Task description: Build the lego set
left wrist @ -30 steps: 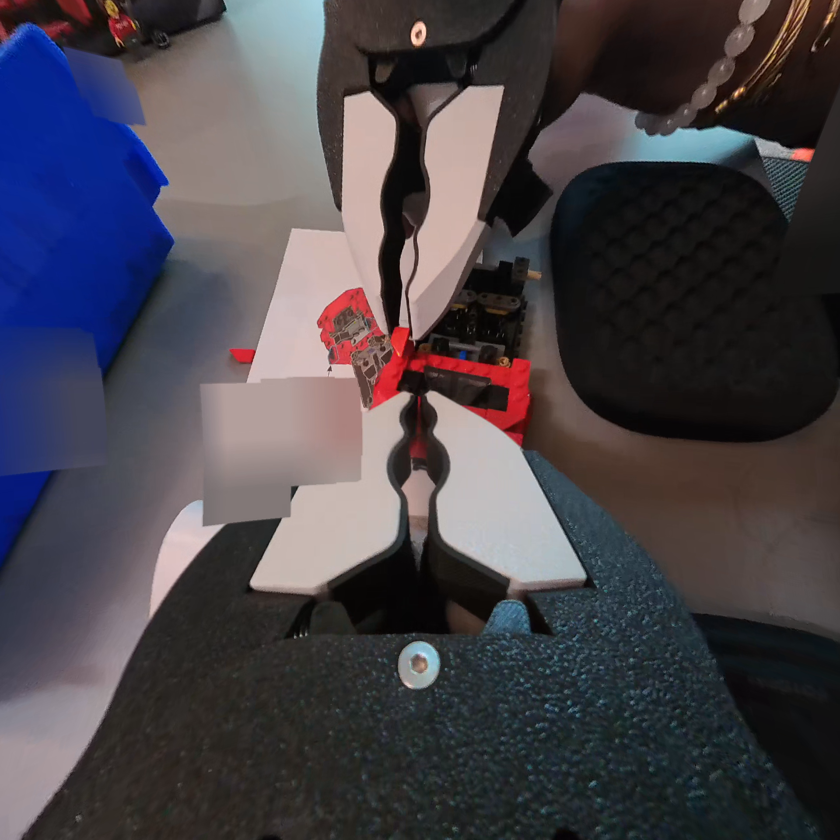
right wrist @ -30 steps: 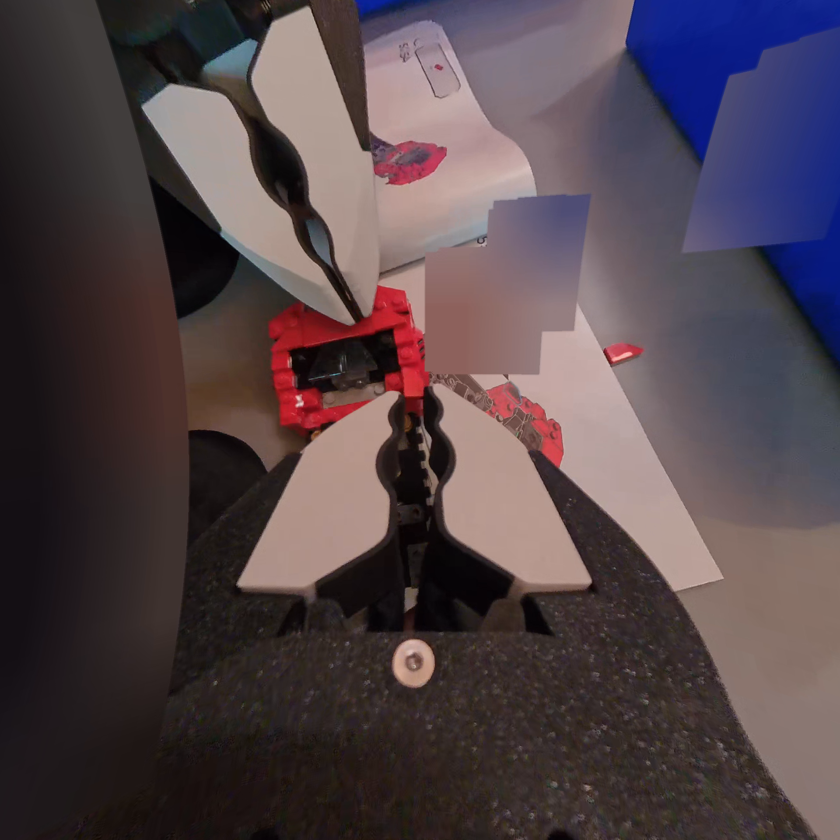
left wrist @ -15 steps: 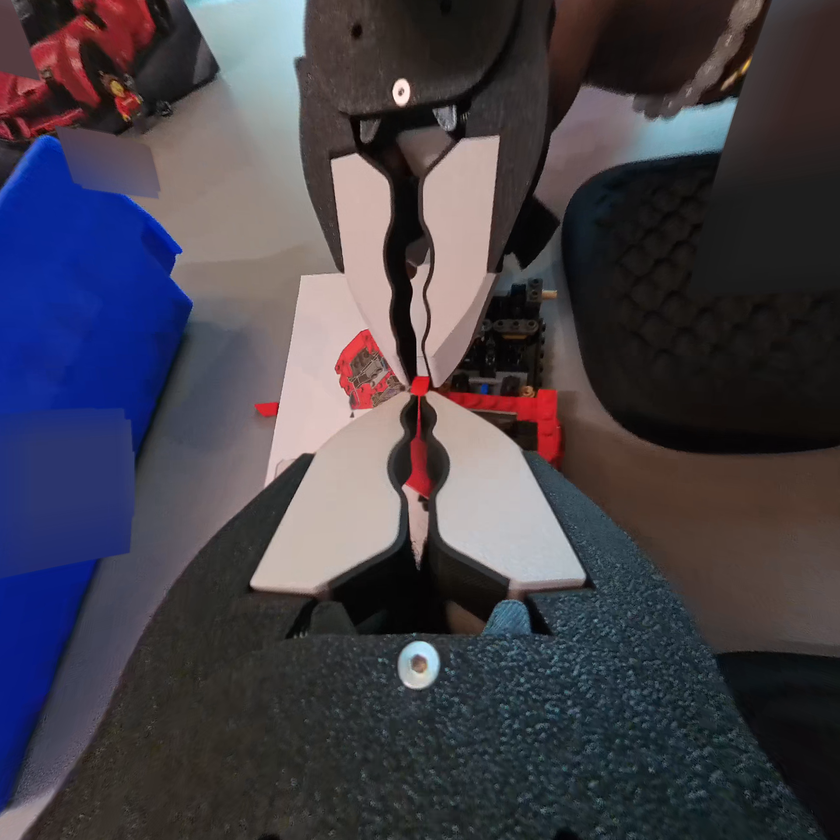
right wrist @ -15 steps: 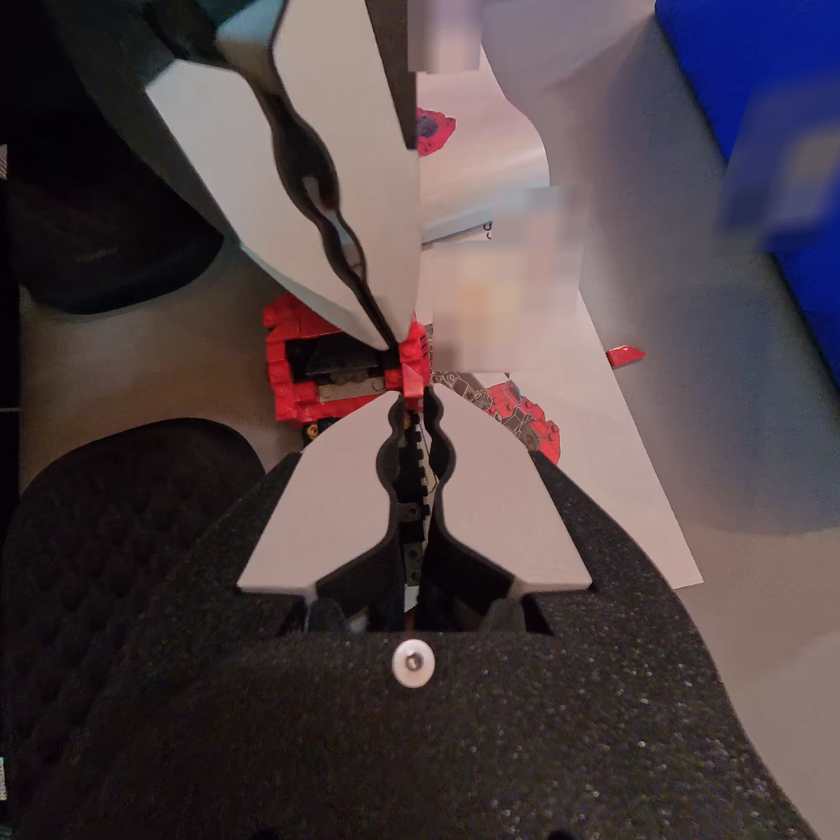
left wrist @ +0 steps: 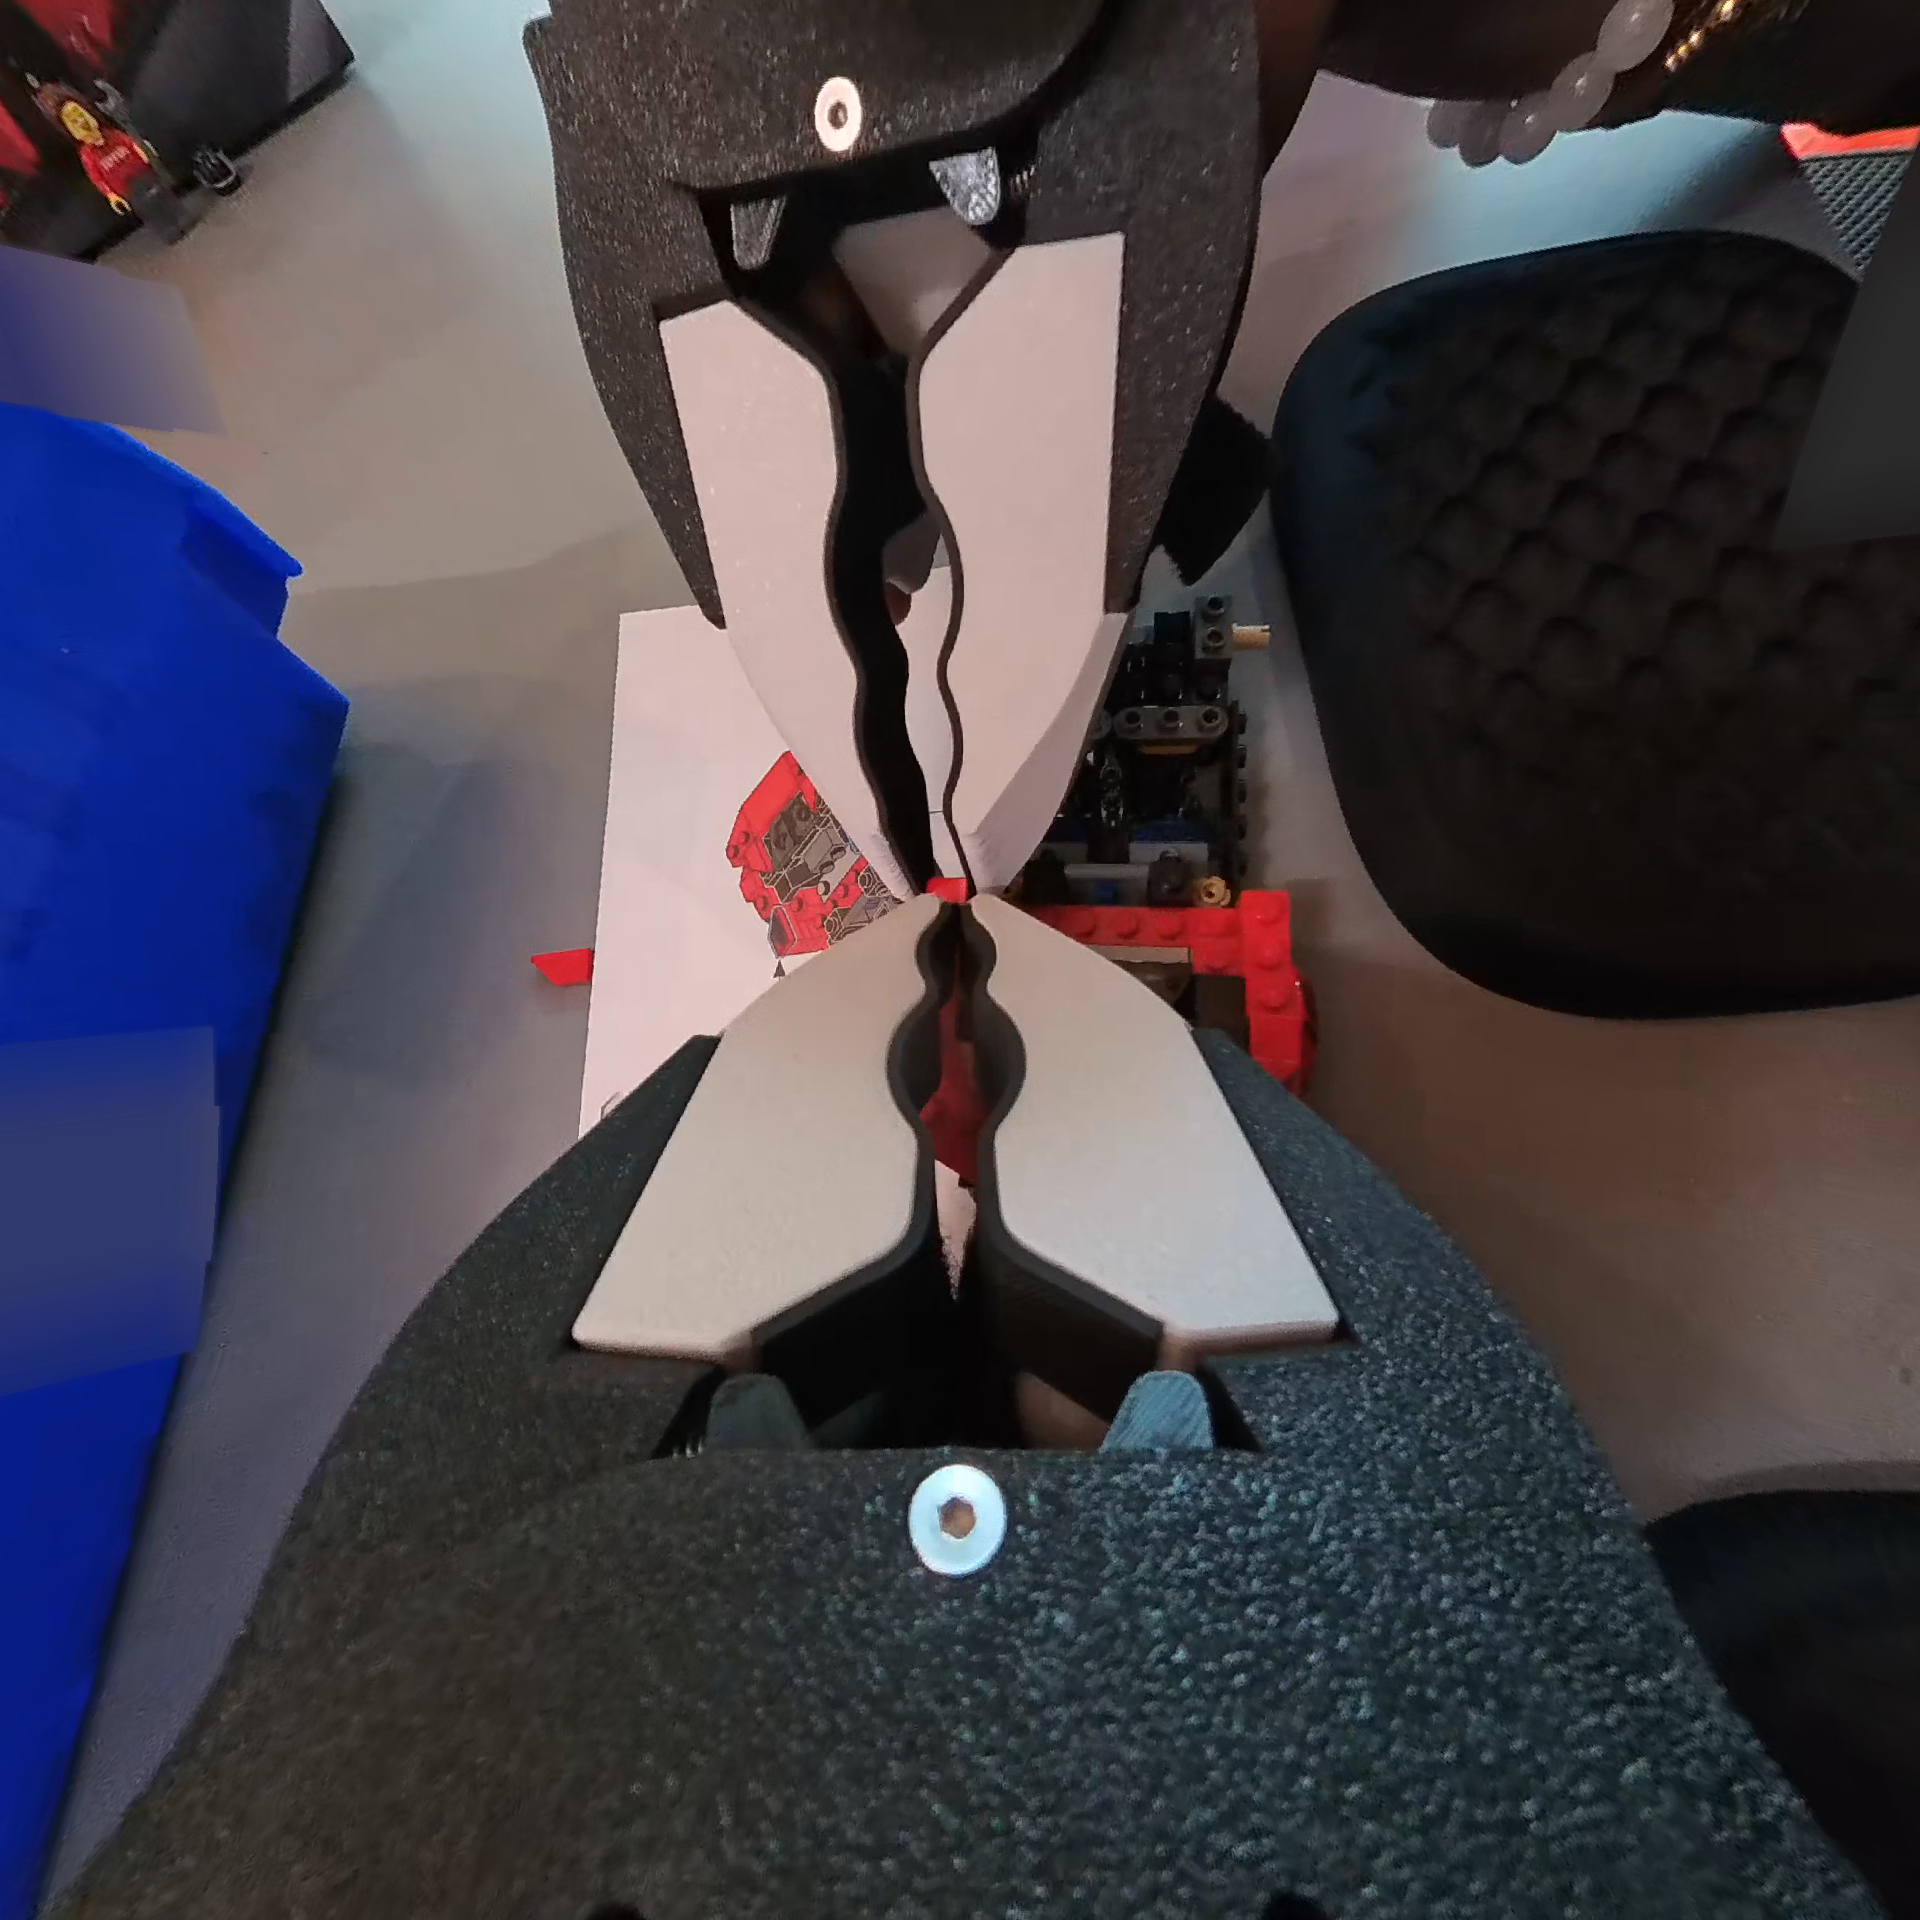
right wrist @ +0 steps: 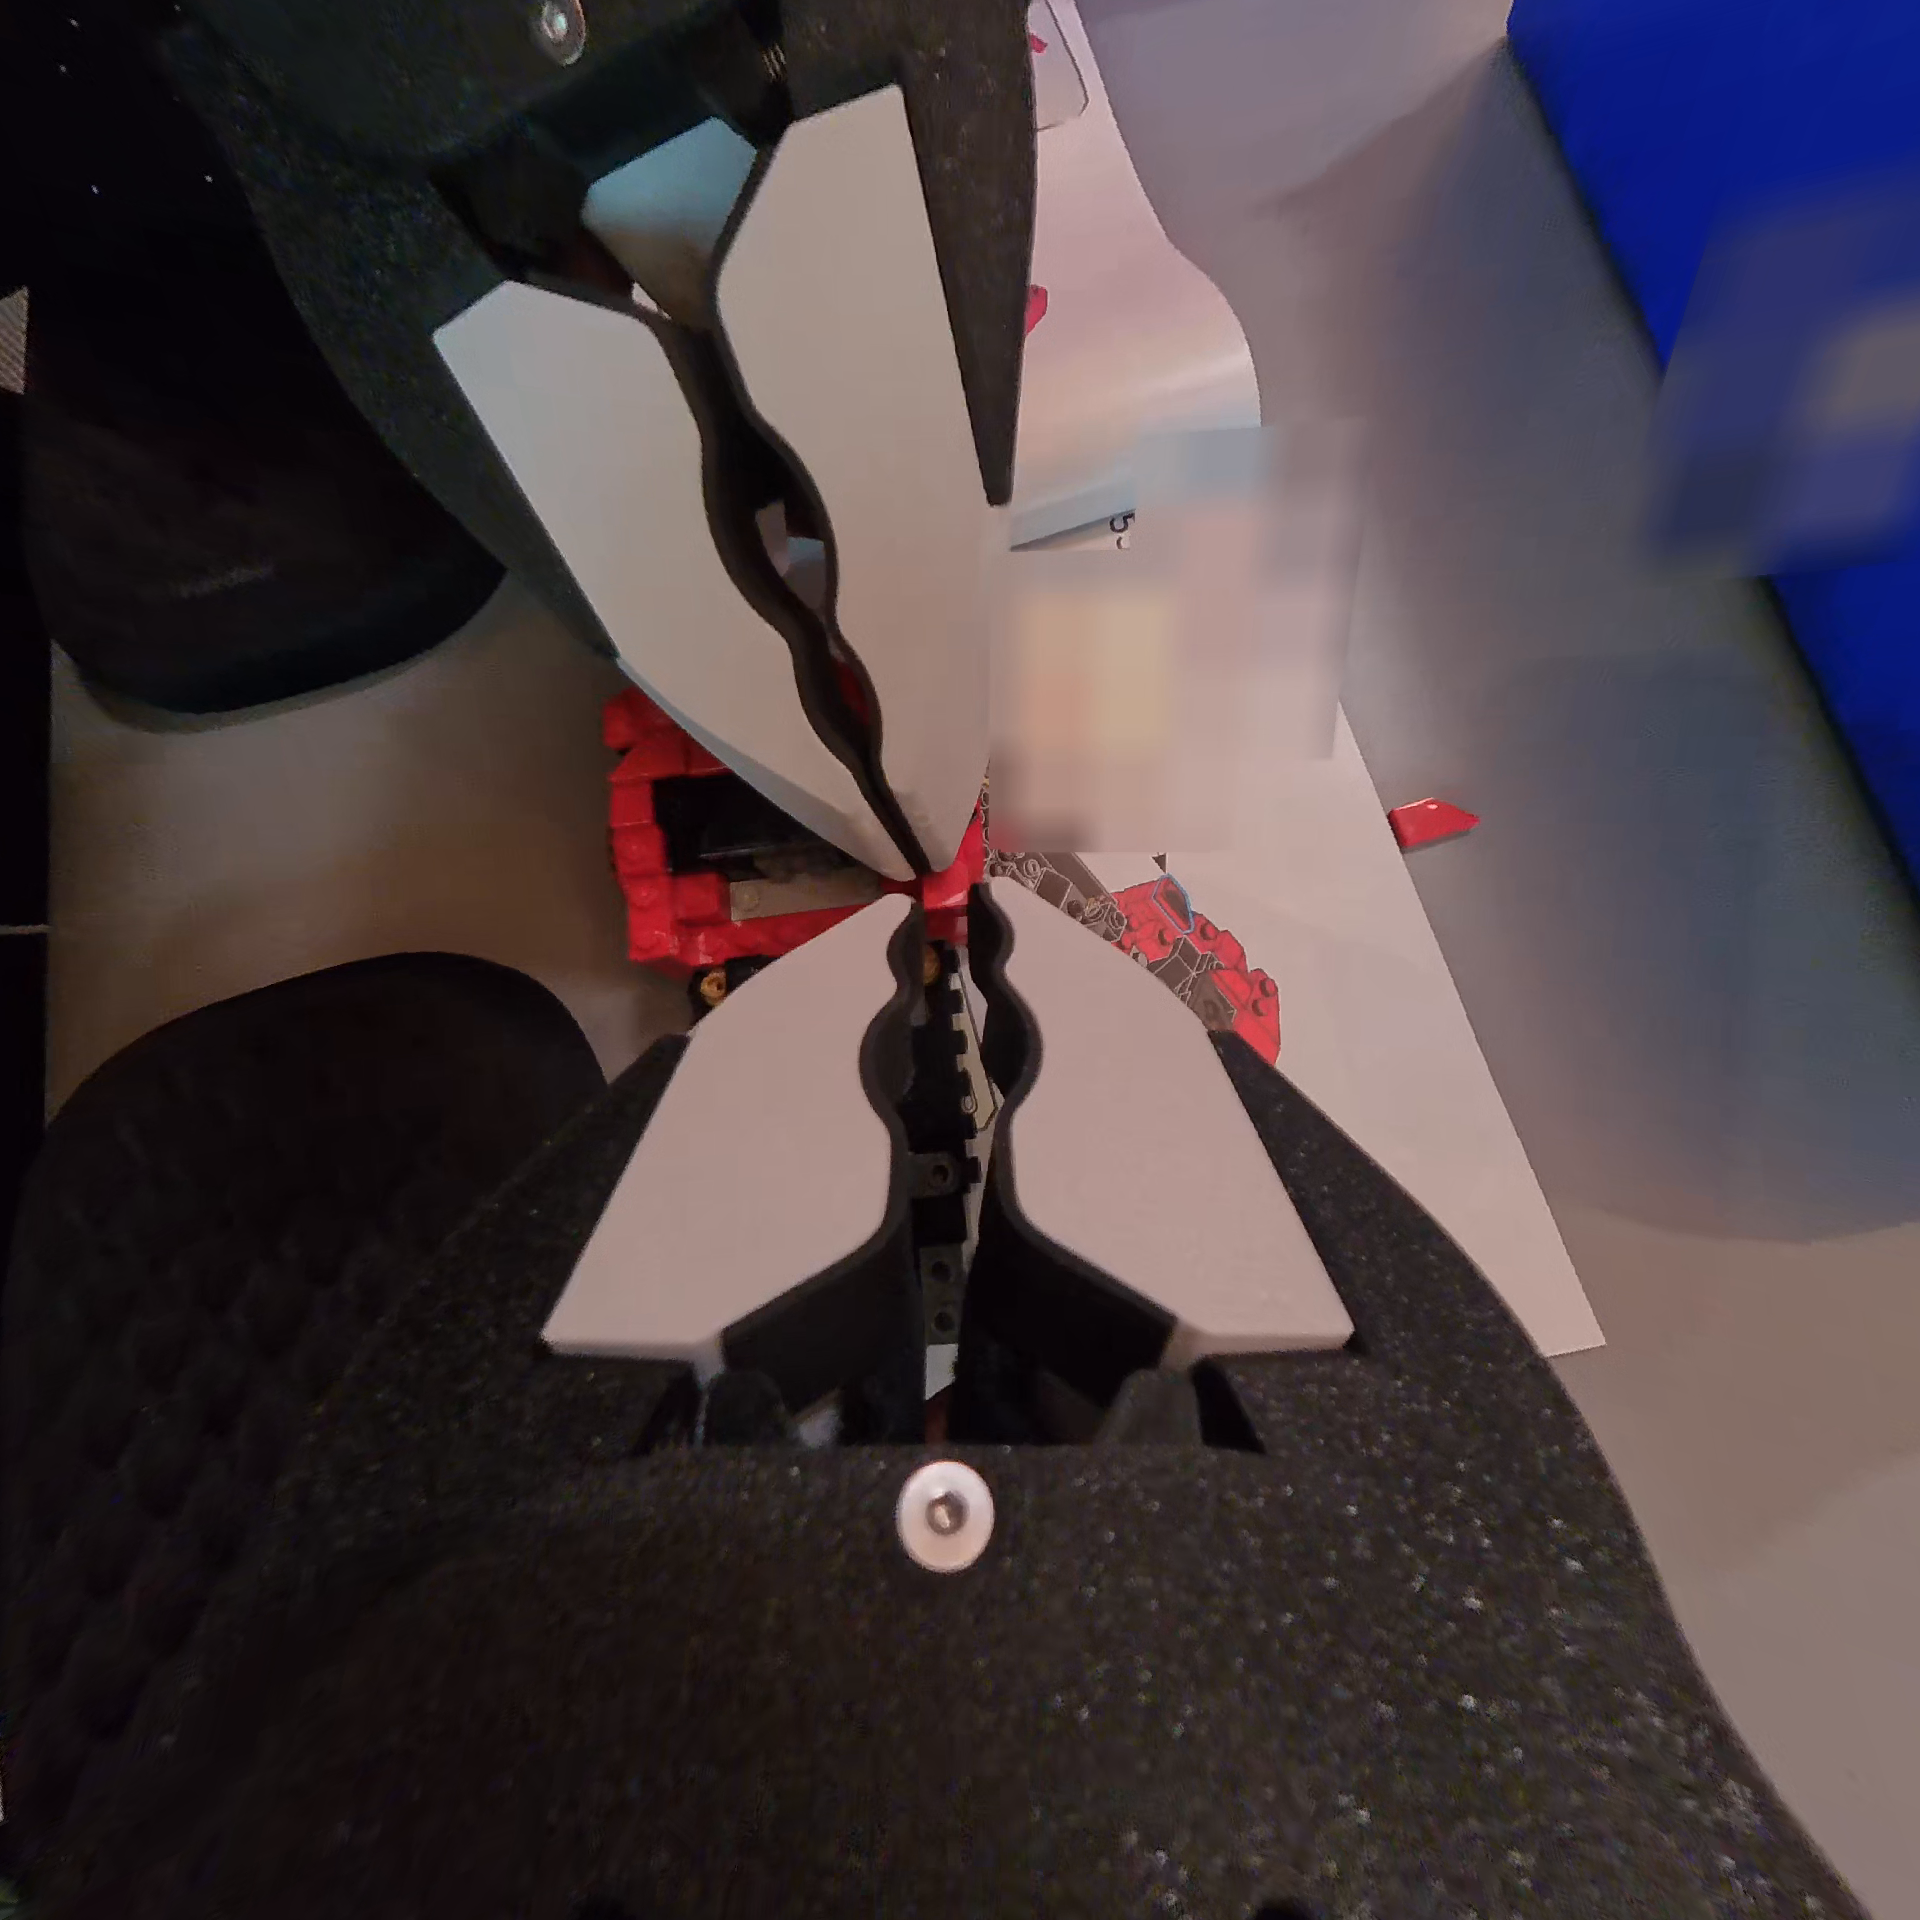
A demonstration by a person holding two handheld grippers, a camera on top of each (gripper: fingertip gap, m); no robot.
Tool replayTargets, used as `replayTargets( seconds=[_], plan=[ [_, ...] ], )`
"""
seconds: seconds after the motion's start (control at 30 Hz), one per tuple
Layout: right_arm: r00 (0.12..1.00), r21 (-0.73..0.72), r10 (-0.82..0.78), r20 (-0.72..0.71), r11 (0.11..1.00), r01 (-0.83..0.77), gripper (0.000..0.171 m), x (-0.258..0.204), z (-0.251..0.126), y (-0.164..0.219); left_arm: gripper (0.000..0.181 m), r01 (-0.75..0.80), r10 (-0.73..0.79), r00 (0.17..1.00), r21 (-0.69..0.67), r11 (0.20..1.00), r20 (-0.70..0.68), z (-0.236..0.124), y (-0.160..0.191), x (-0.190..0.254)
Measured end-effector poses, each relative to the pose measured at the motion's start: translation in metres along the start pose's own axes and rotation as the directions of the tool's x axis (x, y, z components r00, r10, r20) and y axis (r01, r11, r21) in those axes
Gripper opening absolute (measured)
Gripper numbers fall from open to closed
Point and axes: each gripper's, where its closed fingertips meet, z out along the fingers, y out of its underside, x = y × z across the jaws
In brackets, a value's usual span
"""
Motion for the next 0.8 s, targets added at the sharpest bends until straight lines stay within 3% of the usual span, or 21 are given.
replayTargets(
  seconds=[0.2,0.37,0.8],
  plan=[
    [0.998,0.052,0.024,0.055,0.998,-0.027,0.015,-0.0044,-0.0025,-0.0009,0.0,0.007,-0.007,1.0,-0.014,1.0,-0.02,0.0001,0.0,0.001],
    [0.993,0.169,0.071,0.09,0.982,-0.085,0.0,-0.0001,-0.0097,-0.0056,0.0,0.016,-0.017,1.0,-0.037,0.999,-0.026,0.0002,0.0002,0.0002],
    [0.988,0.235,0.098,0.116,0.964,-0.123,0.0,0.0002,-0.0022,-0.0089,0.0,0.017,-0.019,0.999,-0.053,0.998,-0.036,-0.0002,0.0006,0.0006]
  ],
)
